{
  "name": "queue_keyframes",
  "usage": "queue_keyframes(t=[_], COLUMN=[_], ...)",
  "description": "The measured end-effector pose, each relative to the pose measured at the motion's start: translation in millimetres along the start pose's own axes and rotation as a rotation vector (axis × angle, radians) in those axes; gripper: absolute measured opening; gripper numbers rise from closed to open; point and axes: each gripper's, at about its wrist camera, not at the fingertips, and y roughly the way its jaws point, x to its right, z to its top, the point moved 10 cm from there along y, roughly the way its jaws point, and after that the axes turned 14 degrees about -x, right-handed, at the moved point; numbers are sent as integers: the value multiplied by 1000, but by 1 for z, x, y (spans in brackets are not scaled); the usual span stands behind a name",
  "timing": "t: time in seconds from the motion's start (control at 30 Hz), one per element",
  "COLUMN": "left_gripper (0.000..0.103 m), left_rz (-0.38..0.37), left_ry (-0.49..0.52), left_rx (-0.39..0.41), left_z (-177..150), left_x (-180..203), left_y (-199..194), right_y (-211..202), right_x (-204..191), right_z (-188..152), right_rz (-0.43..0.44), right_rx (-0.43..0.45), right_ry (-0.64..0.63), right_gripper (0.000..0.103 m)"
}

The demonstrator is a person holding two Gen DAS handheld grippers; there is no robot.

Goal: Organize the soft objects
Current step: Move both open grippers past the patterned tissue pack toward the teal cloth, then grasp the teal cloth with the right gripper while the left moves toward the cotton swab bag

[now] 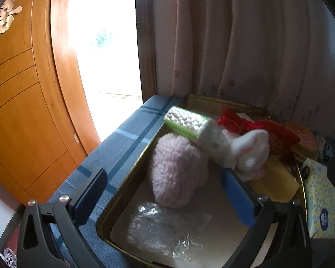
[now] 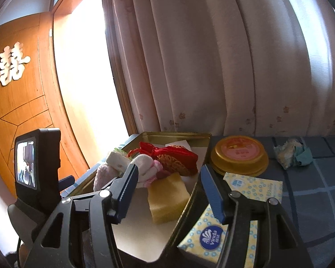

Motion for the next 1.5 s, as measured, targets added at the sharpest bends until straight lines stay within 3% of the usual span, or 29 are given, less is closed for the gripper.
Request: queue_keyframes(t=[0.27, 0.77, 0.97, 1.2, 1.5], left_gripper=[103, 103, 103, 103, 103], left_rz=[-11, -11, -50, -115, -145], left_ry=[5, 77, 91, 140, 195], left_rx=[3, 36, 34, 40, 63], left_z=[-10, -12, -12, -12, -9], left_x=[8, 50, 73, 102, 138], left_y=[-6, -30, -33, -43, -57], right_y=[-9, -32, -38, -42, -46], right_x=[16, 70, 92, 127, 166], right_z=[-10, -12, -14, -12, -14], right_rz=[-32, -111, -153, -264, -353], right_rx=[-3, 3, -5, -51, -86], right_ry=[-14, 72, 92, 118, 160], right_gripper=[61, 61, 61, 61, 61])
